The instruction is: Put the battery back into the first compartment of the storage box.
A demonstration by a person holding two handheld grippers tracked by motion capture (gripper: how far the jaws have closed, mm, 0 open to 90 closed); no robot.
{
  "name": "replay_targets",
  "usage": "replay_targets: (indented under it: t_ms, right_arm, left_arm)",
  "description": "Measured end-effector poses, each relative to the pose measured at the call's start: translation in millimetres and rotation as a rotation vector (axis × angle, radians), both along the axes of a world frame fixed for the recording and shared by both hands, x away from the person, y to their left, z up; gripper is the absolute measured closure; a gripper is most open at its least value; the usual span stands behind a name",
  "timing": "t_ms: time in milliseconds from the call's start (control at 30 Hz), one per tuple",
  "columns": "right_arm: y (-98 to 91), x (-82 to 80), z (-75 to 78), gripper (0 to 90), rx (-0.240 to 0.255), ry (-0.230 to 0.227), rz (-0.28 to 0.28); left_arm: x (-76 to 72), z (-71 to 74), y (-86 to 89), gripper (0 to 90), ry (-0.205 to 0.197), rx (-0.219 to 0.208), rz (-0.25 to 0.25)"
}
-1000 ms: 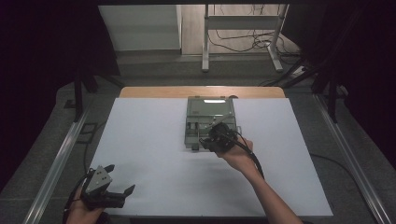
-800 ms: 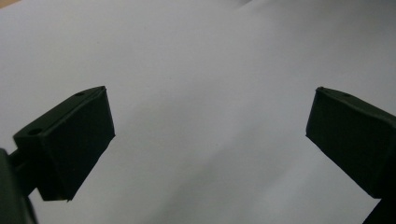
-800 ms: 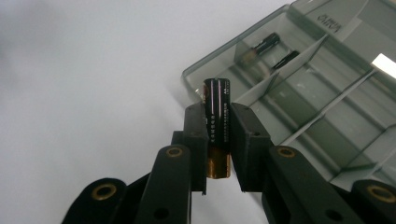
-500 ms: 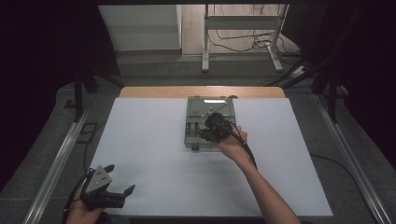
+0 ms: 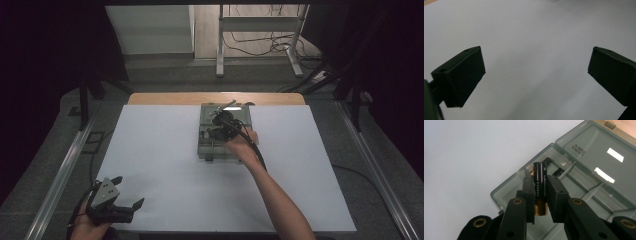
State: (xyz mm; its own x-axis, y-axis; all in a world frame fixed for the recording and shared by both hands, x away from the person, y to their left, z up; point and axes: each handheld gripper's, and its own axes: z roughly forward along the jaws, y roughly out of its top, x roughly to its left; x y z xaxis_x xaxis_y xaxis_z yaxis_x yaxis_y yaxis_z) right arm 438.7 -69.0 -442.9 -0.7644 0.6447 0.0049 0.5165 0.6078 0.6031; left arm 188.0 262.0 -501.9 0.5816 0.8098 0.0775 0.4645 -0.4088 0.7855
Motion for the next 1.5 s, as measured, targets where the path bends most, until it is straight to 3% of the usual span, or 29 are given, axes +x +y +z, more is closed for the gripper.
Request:
replay_targets:
  t_ms: [367,633,700,767,967,1133,1500]
  right_arm:
    - [18.4,19.8,-6.1,76.6,-0.029,-0.009,-0.038]
    - [27.7,31.6,-19.2,76.4,-0.043,0.001,-0.065]
    - [29.5,34.4,-23.3,74.7,-0.048,0.017,-0.068]
    - [29.6,35.2,-25.4,66.6,-0.045,0.007,-0.081]
    - [23.1,33.0,-20.8,49.7,-0.034,0.002,-0.08]
    - [17.0,27.5,-15.2,41.2,-0.018,0.005,-0.051]
    - [6.6,5.4,-9.6,36.3,-0.002,0.003,0.044]
  left_arm:
    - [-0.3,-0.1,-0.5,1.8,-0.002,0.002,-0.003]
    - [-0.6,0.0,-0.8,1.8,-0.005,0.004,-0.003]
    - [-0.7,0.0,-0.7,1.8,-0.005,0.004,-0.003]
    - [-0.9,0.0,-0.7,1.8,-0.007,0.004,-0.003]
    - [-0.8,0.0,-1.2,1.8,-0.006,0.012,-0.005]
    - [-0.7,-0.1,-1.5,1.8,-0.005,0.013,-0.006]
    - [-0.7,-0.2,-1.8,1.8,-0.004,0.014,-0.004]
